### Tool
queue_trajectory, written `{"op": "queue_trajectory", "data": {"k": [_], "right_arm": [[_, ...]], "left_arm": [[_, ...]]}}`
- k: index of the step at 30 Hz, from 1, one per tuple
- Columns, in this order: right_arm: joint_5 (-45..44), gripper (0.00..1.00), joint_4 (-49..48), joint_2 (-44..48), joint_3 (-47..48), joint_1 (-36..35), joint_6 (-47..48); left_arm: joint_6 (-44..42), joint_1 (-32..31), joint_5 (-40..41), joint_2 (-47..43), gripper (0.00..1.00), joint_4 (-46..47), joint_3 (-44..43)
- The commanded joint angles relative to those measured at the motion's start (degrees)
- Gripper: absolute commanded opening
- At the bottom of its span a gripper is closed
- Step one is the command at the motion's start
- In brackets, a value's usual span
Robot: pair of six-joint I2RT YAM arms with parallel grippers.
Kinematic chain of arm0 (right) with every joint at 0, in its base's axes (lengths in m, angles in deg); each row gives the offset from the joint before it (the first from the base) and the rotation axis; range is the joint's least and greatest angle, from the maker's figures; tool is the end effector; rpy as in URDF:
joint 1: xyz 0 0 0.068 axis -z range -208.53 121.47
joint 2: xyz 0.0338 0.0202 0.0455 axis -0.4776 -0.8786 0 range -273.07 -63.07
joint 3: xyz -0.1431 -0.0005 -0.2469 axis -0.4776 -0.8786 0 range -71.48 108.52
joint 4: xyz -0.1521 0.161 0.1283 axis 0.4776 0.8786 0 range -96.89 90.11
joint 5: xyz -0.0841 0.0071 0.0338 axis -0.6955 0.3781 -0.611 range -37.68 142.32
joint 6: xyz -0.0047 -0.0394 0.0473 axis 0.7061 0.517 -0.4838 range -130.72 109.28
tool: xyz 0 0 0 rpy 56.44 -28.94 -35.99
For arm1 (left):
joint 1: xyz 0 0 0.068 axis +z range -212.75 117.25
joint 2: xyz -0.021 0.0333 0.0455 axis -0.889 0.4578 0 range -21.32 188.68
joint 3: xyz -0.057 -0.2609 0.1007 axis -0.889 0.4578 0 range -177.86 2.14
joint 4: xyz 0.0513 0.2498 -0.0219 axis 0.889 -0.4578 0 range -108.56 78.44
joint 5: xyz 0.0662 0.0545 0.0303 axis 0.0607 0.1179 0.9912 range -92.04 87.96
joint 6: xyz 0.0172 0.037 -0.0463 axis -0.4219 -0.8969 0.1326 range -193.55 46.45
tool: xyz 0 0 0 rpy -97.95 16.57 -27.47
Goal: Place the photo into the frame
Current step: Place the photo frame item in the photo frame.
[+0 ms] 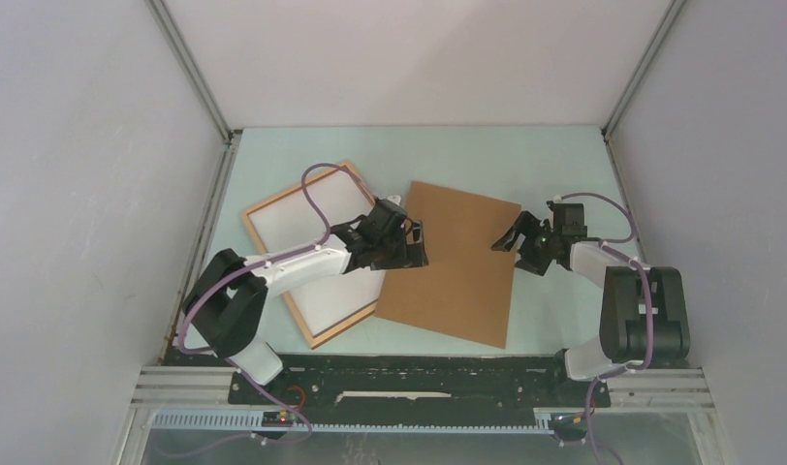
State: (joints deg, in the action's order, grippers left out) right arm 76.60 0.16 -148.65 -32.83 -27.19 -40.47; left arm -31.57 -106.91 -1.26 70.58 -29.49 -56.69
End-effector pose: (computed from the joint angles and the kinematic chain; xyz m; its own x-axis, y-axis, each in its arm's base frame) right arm 0.2747 0.0127 0.1618 -0.8114 0.4715 -0.3455 0.2100 0.7867 0.5805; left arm 0.2431 -0.2351 0.2164 -0.8763 -0.0814 -0.4749 0.1403 0.8998 -0.4131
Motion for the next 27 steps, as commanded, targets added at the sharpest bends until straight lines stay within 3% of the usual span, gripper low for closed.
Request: {"op": "queue_trajectory", "data": {"k": [1, 8, 19, 27], "right_arm": [[1.2, 0.91, 3.3, -1.2, -1.3, -0.7, -0.6], [1.2, 0.91, 3.2, -1.2, -1.3, -0.7, -0.6], [1.5, 0.9, 3.2, -1.3, -1.3, -0.7, -0.5], [1.7, 0.9, 3.1, -1.4, -1.3, -0.7, -0.5]], "left_arm": [[0.2, 1.2, 5.1, -5.1, 0.93, 0.0, 2.1], [0.6, 3.5, 5.5, -12.4, 0.93, 3.9, 8.2], [4.7, 8.0, -8.9, -4.1, 0.92, 15.0, 11.3], [10.4, 8.7, -17.0, -0.3, 0.83, 26.5, 14.7]]}}
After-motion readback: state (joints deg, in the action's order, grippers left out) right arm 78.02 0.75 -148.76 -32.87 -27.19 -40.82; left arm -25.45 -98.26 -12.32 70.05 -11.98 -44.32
